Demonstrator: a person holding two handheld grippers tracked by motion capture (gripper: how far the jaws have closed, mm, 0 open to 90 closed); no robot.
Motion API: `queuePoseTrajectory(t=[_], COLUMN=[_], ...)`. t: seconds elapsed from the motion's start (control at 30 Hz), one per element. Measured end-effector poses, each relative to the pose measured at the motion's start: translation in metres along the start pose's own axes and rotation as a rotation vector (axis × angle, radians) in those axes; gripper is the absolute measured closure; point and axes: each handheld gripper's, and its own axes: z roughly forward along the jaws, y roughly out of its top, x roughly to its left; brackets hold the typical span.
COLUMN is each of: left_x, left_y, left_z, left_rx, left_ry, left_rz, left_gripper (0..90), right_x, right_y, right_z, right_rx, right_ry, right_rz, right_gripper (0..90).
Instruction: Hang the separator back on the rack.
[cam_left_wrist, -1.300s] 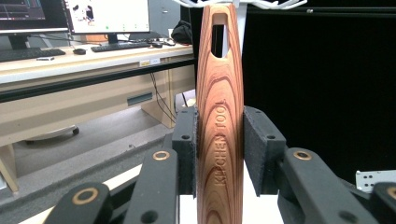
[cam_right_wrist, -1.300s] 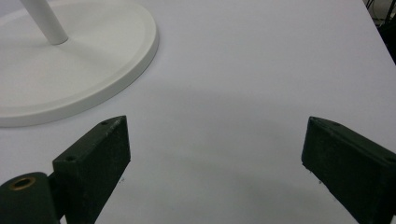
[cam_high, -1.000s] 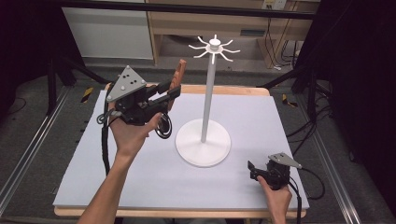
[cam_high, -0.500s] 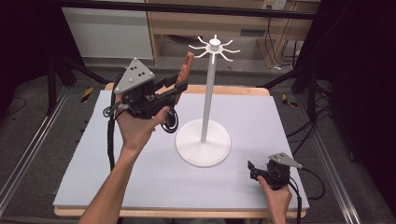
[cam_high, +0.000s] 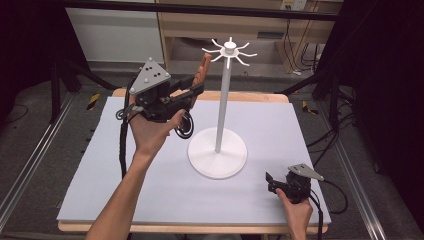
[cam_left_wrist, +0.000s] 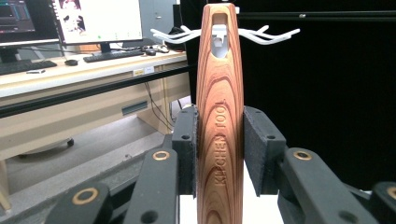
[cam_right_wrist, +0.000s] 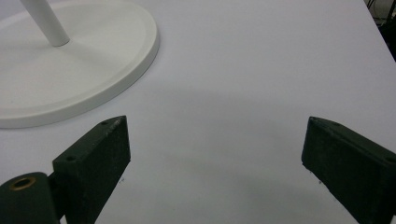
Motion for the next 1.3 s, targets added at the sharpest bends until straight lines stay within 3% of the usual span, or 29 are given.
queuePoseTrajectory(t=[1.3], left_x=[-0.002], left_y=[-0.009], left_z=[0.024], left_rx=[0.03], left_ry=[0.007], left_rz=[0.0], left_gripper=[67.0], right_x=[0.001], right_y=[0.0], right_z=[0.0], right_rx=[0.001], right_ry=[0.003], right_rz=[0.0], right_gripper=[8.4])
